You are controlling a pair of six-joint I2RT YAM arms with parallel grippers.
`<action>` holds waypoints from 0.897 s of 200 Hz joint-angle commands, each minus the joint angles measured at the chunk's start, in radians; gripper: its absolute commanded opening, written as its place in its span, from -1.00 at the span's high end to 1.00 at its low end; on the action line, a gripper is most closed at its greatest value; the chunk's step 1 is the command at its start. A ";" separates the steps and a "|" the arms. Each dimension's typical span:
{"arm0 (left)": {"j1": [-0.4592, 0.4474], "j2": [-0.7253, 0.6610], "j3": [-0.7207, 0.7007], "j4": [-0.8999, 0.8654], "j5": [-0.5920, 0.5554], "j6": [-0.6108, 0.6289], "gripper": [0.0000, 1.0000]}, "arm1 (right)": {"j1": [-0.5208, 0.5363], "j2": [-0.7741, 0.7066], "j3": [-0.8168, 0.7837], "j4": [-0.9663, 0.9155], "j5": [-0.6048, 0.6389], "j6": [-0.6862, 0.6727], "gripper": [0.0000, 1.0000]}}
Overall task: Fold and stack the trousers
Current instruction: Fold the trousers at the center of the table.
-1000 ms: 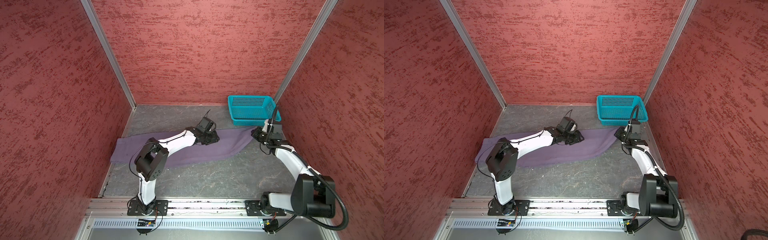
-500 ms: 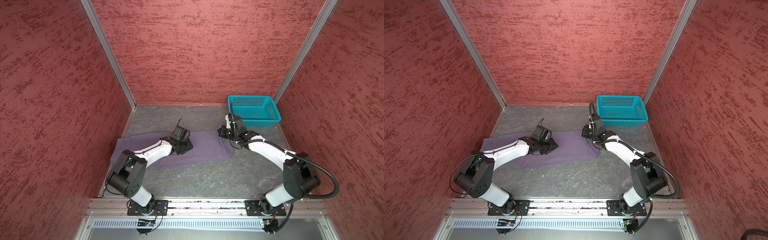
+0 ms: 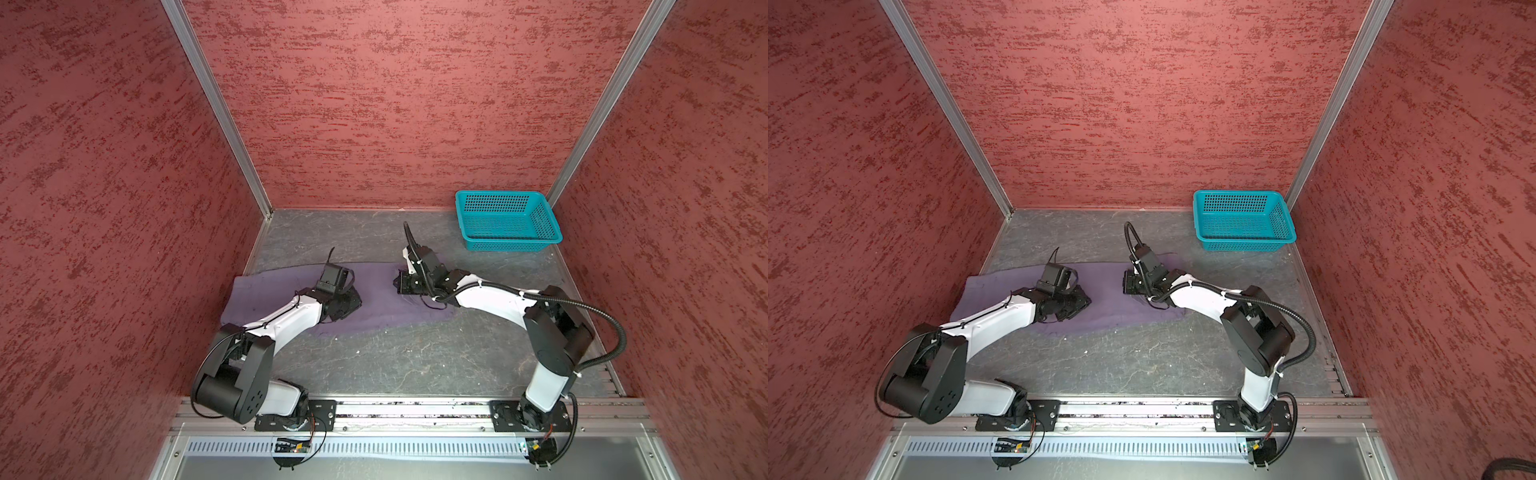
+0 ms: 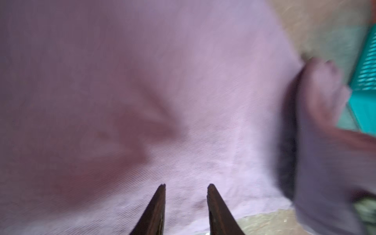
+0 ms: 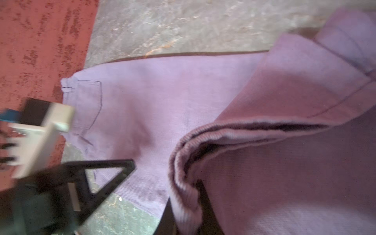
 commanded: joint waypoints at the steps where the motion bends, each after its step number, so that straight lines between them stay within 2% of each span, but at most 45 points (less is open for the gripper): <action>1: 0.004 0.028 -0.034 0.055 -0.011 0.006 0.32 | 0.018 0.020 0.061 0.047 -0.013 0.011 1.00; 43: 0.000 0.106 -0.067 0.112 0.014 -0.007 0.37 | 0.061 0.081 0.121 0.035 -0.029 0.011 1.00; 79: 0.000 0.115 -0.057 0.119 0.012 -0.009 0.37 | 0.094 0.129 0.137 0.016 -0.041 -0.002 1.00; 106: 0.000 0.107 -0.028 0.077 -0.002 0.006 0.37 | 0.122 0.153 0.136 -0.032 -0.050 -0.055 1.00; 165: 0.012 0.026 0.024 -0.092 -0.081 0.029 0.28 | 0.185 0.174 0.088 -0.110 0.056 -0.146 1.00; 173: 0.015 0.016 0.027 -0.115 -0.091 0.029 0.26 | 0.194 0.178 0.087 -0.114 0.064 -0.159 0.88; 179: 0.018 0.008 0.029 -0.131 -0.097 0.029 0.23 | 0.203 0.183 0.085 -0.119 0.069 -0.171 0.65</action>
